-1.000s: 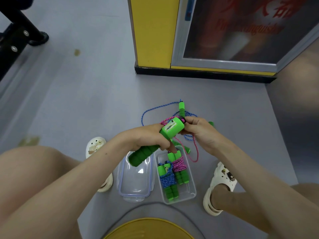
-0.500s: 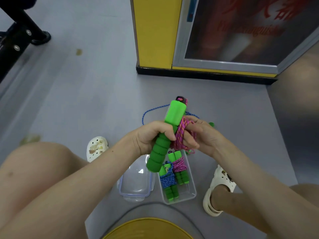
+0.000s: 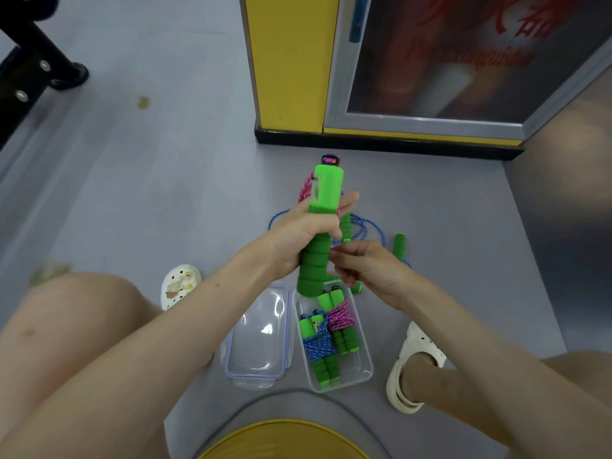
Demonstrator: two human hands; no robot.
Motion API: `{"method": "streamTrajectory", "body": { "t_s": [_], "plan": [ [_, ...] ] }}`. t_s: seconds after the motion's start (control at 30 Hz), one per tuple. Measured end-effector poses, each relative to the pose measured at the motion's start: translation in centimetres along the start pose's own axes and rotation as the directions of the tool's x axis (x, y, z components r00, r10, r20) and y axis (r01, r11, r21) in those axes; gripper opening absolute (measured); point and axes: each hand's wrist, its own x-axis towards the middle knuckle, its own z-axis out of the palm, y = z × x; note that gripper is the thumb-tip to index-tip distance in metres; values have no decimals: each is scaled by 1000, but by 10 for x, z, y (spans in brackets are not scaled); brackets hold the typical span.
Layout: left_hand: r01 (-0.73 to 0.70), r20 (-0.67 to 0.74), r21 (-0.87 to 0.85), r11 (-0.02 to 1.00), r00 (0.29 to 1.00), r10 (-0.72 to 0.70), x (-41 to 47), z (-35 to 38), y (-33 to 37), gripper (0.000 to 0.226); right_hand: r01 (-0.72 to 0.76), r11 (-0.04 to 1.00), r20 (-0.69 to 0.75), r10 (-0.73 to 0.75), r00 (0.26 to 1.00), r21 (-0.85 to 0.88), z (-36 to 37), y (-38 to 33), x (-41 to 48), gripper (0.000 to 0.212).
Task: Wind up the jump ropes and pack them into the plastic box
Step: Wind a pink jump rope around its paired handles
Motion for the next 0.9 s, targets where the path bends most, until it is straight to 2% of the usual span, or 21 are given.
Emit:
{"method": "streamTrajectory", "body": {
  "t_s": [0.07, 0.1, 0.13, 0.2, 0.27, 0.33, 0.4, 0.47, 0.53, 0.6, 0.7, 0.8, 0.83, 0.9],
  "plan": [
    [25, -100, 316, 948, 995, 7, 0, -2, 0, 44, 16, 999, -4, -16, 1000, -31, -3, -2, -1, 13],
    [39, -126, 461, 887, 992, 22, 0, -4, -1, 35, 20, 999, -12, -20, 1000, -50, -4, -1, -1, 12],
    [48, -129, 569, 821, 991, 32, 1, -6, -3, 37, 19, 998, -24, -21, 999, -64, -5, -2, 0, 12],
    [43, -90, 696, 716, 996, 28, 2, -12, -8, 46, 21, 997, -39, -24, 999, -70, -6, -3, 1, 11],
    [65, -59, 783, 618, 998, -31, 1, -17, -13, 39, 34, 997, -30, -37, 999, -72, -6, -5, 2, 14],
    [131, -84, 817, 562, 991, -108, 0, -23, -17, 30, 52, 993, -40, -57, 998, -103, -8, -7, 2, 17],
    [187, -107, 804, 564, 979, -171, -1, -29, -19, 24, 69, 989, -73, -79, 994, -127, -10, -8, 3, 17],
    [251, -76, 708, 660, 956, -282, -3, -33, -17, 28, 81, 990, -118, -94, 989, -116, -12, -9, 5, 18],
    [314, 27, 570, 760, 917, -399, -6, -34, -13, 38, 101, 989, -132, -115, 985, -104, -12, -10, 5, 20],
    [338, 168, 450, 827, 877, -449, -9, -36, -12, 37, 133, 988, -94, -141, 986, -84, -10, -11, 4, 17],
    [321, 312, 342, 883, 848, -429, -13, -37, -8, 32, 185, 983, -81, -184, 979, -6, -7, -13, 3, 16],
    [247, 393, 277, 929, 853, -344, -14, -35, -10, 66, 174, 977, -104, -161, 981, 127, -8, -16, 4, 4],
    [222, 412, 231, 947, 860, -302, -15, -33, -11, 74, 156, 969, -105, -137, 985, 191, -8, -15, 5, 9],
    [211, 438, 116, 971, 866, -240, -13, -29, -11, 72, 111, 939, -100, -82, 992, 325, -7, -15, 5, 14]
  ]
}}
